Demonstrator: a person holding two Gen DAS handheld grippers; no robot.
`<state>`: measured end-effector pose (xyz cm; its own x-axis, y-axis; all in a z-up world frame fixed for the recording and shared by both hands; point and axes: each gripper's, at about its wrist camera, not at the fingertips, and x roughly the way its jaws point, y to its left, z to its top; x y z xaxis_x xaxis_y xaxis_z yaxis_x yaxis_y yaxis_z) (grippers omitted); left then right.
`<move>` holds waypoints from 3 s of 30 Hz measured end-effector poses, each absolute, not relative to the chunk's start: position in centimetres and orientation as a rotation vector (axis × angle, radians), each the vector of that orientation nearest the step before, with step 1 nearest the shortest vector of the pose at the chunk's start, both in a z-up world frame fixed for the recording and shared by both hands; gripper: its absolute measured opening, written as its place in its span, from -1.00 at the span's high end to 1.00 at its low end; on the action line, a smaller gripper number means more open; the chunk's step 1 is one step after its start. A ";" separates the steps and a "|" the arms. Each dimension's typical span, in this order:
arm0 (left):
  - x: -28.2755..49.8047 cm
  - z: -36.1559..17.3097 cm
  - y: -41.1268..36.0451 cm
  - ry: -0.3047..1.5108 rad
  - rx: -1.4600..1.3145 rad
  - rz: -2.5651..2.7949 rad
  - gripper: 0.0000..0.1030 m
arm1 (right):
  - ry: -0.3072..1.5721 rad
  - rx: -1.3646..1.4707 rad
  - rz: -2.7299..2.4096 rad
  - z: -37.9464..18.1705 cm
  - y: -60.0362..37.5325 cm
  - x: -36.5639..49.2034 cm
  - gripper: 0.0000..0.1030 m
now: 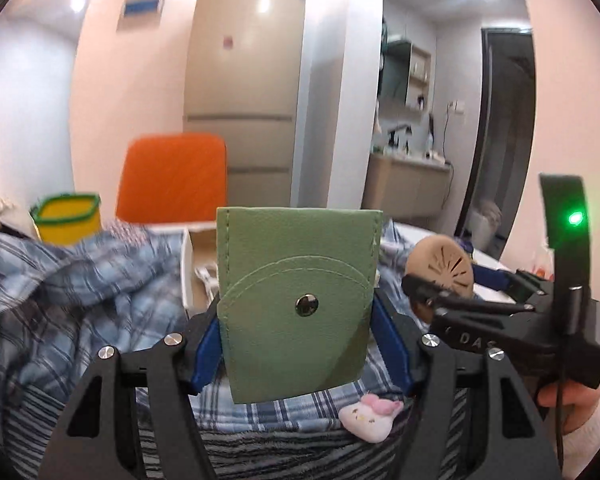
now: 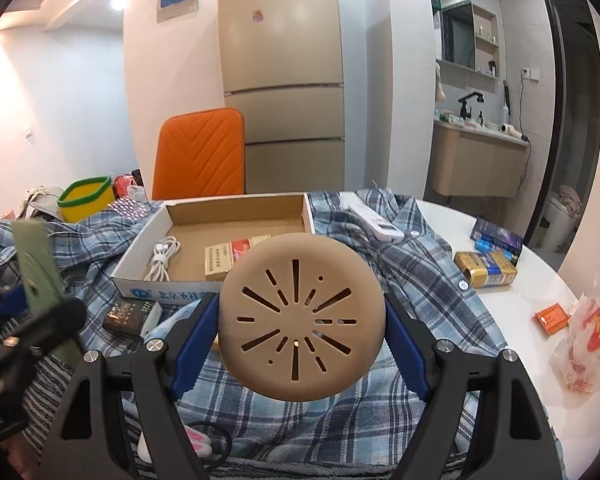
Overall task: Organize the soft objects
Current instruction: 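Carry the green pouch and beige disc over the box with both tools, then lower the pouch and disc into the box and open both tools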
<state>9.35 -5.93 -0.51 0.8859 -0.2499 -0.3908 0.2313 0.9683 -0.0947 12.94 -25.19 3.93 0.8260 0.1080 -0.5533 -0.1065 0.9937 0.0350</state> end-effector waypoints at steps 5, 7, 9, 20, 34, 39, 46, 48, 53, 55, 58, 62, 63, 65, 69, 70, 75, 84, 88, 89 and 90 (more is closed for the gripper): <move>8.5 0.8 -5.8 0.357 -0.038 -0.212 -0.28 | 0.550 -0.004 0.137 4.7 -24.9 12.2 -0.57; 8.3 1.7 -5.4 0.331 -0.032 -0.192 -0.28 | 0.519 0.008 0.148 5.2 -25.1 11.6 -0.58; 8.5 2.8 -4.9 0.305 -0.016 -0.175 -0.28 | 0.487 -0.006 0.152 6.1 -24.9 11.2 -0.58; 13.7 9.1 -1.5 0.221 -0.027 -0.092 -0.28 | 0.339 -0.012 0.168 15.7 -23.5 12.8 -0.58; 23.2 7.3 -1.6 0.374 -0.068 -0.052 -0.28 | 0.362 -0.009 0.121 15.0 -22.0 24.3 -0.59; 25.6 3.5 -1.7 0.528 -0.096 -0.061 -0.28 | 0.487 0.003 0.142 9.8 -22.5 26.9 -0.59; 26.5 0.3 -1.9 0.623 -0.060 -0.044 -0.28 | 0.606 -0.037 0.198 5.8 -20.4 28.4 -0.59; 26.6 0.0 -1.6 0.627 -0.061 -0.043 -0.28 | 0.652 -0.039 0.218 4.9 -19.9 28.8 -0.59; 26.8 -0.2 -2.0 0.633 -0.041 -0.036 -0.28 | 0.724 -0.050 0.248 2.9 -19.5 29.5 -0.59; 27.0 -0.6 -2.3 0.637 -0.013 -0.023 -0.28 | 0.741 -0.056 0.263 2.4 -19.1 29.6 -0.59; 27.6 -1.6 -2.5 0.670 -0.007 -0.036 -0.28 | 0.756 -0.079 0.273 1.9 -18.6 29.7 -0.60; 27.8 -1.9 -2.6 0.678 0.001 -0.036 -0.28 | 0.775 -0.102 0.258 1.0 -18.3 30.0 -0.60; 27.8 -2.0 -2.5 0.679 -0.001 -0.038 -0.28 | 0.778 -0.103 0.256 1.0 -18.4 30.1 -0.60; 27.8 -1.9 -2.6 0.679 -0.003 -0.040 -0.28 | 0.781 -0.097 0.252 0.7 -18.4 30.2 -0.64; 27.9 -2.0 -2.5 0.679 -0.004 -0.038 -0.28 | 0.771 -0.092 0.254 0.8 -18.7 30.0 -0.65; 27.9 -2.0 -2.4 0.678 -0.005 -0.036 -0.28 | 0.757 -0.084 0.260 1.0 -18.7 29.9 -0.66; 27.6 -1.8 -2.3 0.666 -0.015 -0.038 -0.28 | 0.692 -0.065 0.256 2.2 -19.3 29.4 -0.73; 27.0 -1.8 -2.6 0.594 -0.027 -0.065 -0.93 | 0.676 0.035 0.193 3.2 -22.2 30.0 -0.73; 26.8 -1.5 -2.2 0.574 -0.048 -0.063 -0.96 | 0.652 0.069 0.177 3.8 -23.1 29.8 -0.73; 26.7 -1.4 -2.1 0.569 -0.054 -0.060 -0.96 | 0.647 0.082 0.176 4.0 -23.4 29.7 -0.73; 26.6 -1.2 -2.0 0.563 -0.059 -0.059 -0.96 | 0.644 0.087 0.175 4.1 -23.4 29.7 -0.73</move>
